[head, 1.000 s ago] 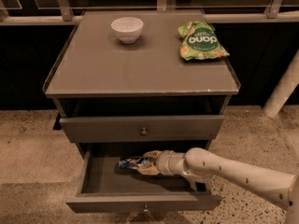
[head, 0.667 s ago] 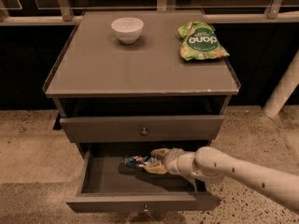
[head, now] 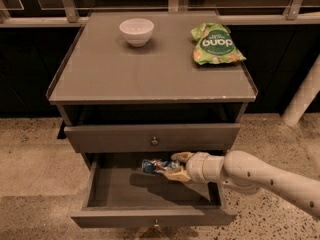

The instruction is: Pick redbull can from middle drawer and place on counter

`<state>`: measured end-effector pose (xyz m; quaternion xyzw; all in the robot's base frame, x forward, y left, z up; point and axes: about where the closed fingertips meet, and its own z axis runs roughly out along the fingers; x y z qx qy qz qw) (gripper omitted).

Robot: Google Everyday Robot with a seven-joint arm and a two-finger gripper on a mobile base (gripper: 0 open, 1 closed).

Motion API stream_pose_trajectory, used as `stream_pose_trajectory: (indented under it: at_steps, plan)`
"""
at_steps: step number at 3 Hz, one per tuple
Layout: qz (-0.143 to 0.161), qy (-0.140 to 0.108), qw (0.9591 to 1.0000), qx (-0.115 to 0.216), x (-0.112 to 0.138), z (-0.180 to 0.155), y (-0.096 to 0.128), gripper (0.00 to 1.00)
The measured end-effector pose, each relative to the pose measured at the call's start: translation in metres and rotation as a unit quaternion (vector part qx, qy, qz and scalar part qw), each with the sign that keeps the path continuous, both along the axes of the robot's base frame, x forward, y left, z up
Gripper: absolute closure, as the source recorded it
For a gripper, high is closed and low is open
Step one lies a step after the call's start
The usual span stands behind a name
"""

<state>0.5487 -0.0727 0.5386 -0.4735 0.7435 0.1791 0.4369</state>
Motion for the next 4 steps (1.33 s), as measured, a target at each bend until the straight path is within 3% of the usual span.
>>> stream_pose_trajectory:
  at_steps: [1,2,4]
  plan:
    - [0.004,0.005,1.0000,-0.003,-0.001,0.003,0.002,1.00]
    - [0.020,0.005,0.9997,-0.013,-0.016,0.035,0.010,1.00]
    - [0.040,-0.071,0.9957,-0.044,-0.038,0.145,0.017,1.00]
